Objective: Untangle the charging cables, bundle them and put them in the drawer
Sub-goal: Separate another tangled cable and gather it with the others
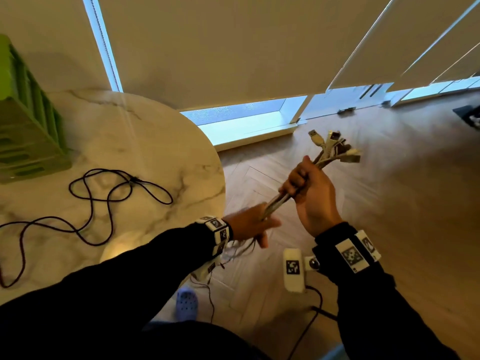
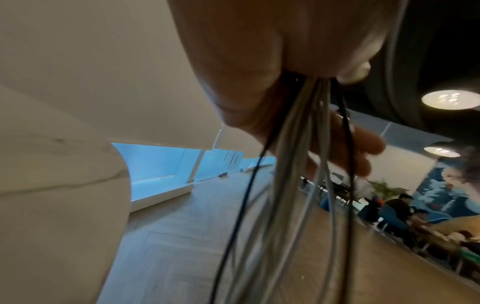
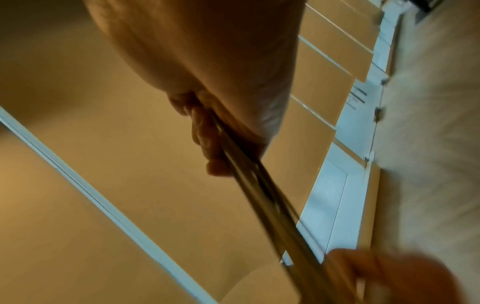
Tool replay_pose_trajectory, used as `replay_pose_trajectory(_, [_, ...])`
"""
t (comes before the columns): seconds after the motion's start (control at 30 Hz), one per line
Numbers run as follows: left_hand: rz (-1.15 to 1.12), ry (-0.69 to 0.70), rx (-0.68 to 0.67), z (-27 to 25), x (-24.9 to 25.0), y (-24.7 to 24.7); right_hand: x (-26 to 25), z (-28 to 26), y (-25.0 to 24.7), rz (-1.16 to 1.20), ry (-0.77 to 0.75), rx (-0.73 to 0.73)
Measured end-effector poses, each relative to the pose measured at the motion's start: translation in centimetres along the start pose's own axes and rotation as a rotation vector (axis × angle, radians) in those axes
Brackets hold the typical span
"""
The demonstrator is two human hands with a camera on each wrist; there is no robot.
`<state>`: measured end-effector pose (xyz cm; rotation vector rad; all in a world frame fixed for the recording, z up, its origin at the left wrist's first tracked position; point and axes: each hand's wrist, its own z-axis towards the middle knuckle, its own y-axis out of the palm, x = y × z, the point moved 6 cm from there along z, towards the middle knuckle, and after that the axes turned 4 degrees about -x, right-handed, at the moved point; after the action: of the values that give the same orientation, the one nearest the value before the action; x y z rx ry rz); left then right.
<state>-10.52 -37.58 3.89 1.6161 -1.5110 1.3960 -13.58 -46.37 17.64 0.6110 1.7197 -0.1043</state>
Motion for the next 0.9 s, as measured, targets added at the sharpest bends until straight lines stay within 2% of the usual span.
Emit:
replay_pose_trajectory(0.07, [0.063, 0.03, -0.107, -0.7, -0.1, 1.1, 0.2, 0.9, -1.2, -0.095, 0.079, -0.012])
replay_pose_trajectory(0.13, [-0.017, 0.06, -0.115, -1.5, -0.2, 0.5, 0.5, 1.4, -1.5, -0.214, 0.125, -0.085])
replay_pose_trajectory(0.27, [-0.368, 0.279, 0.113, -3.1, 3.4, -4.1, 1.2, 1.1, 1.1, -0.401, 0.187, -0.327])
replay_pose_trajectory(0.3, [-0.415, 0.321, 0.13, -3.4, 4.3, -4.8, 1.6, 0.9, 1.9, -0.472, 0.2, -0.383])
replay_pose_trajectory(0.43, [-0.569, 0.313, 0.189, -6.2, 5.2, -7.3, 3.8, 0.5, 5.6, -0.657, 0.263, -0.621])
replay_pose_trajectory(0.5, [-0.518, 0.323, 0.258, -7.9, 5.2, -8.7, 4.6, 0.3, 7.2, -0.68, 0.284, -0.718])
replay_pose_trajectory(0.57, [-0.417, 0.314, 0.334, -10.2, 5.5, -10.2, 5.2, 0.4, 9.0, -0.721, 0.216, -0.764])
replay_pose_trajectory(0.63, [-0.328, 0.27, 0.354, -12.0, 5.2, -11.0, 6.3, 0.8, 10.5, -0.735, 0.148, -0.793])
replay_pose_trajectory(0.73, [-0.238, 0.223, 0.406, -14.1, 4.1, -11.7, 10.3, 1.3, 12.3, -0.733, 0.282, -0.929])
replay_pose_trajectory(0.77, [-0.262, 0.208, 0.431, -15.1, 3.8, -12.2, 12.1, 1.6, 12.8, -0.819, 0.338, -0.988])
replay_pose_trajectory(0.83, [-0.436, 0.179, 0.455, -17.0, 2.6, -13.1, 15.6, 2.7, 13.2, -1.181, 0.364, -1.101])
replay_pose_trajectory(0.87, [-0.529, 0.183, 0.457, -18.0, 2.0, -13.5, 17.3, 3.7, 13.4, -1.373, 0.336, -1.117])
replay_pose_trajectory(0.9, [-0.588, 0.18, 0.483, -18.8, 1.3, -14.1, 18.3, 4.9, 13.5, -1.508, 0.288, -1.051])
